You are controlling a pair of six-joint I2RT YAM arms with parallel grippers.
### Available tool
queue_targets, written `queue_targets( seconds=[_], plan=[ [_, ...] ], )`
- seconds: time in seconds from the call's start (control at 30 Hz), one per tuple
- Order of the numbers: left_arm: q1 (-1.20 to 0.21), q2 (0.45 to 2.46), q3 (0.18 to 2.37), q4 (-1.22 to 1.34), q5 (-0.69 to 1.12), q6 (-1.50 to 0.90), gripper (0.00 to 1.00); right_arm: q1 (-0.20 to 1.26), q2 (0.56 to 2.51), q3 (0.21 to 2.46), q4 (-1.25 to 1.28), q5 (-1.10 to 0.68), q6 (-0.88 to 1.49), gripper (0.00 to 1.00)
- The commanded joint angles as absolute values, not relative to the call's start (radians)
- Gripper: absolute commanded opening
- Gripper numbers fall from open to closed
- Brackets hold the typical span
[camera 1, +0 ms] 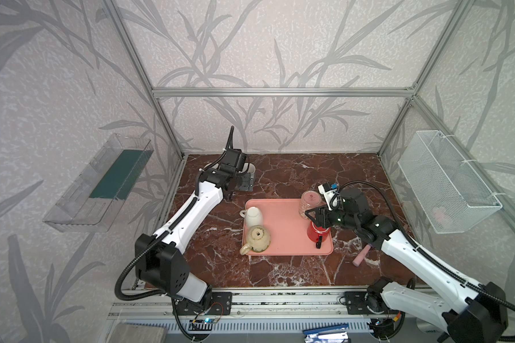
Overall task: Turn the mug right side up
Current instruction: Pick up the mug from the tray.
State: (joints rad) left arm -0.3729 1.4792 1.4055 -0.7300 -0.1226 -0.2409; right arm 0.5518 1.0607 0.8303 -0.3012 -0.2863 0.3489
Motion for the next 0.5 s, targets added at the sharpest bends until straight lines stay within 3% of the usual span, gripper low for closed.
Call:
queue_targets(
  seconds=[0.0,0.2,0.47],
  plan=[
    [-0.39,1.382,1.362,-0.747,-0.051,-0.279,0.91,0.557,1.062,0.885,-0.355,-0.272,0.324,0.58],
    [-0.402,1.219,1.245,-0.732,0.038,-0.321,0.99,0.555,1.12,1.017,-0.53,-0.21,0.256,0.62],
    [-0.403,1.021,1.108,-0.717,0.066,-0.333,0.99,0.538,1.148,1.071,-0.717,-0.107,0.286,0.67]
  ],
)
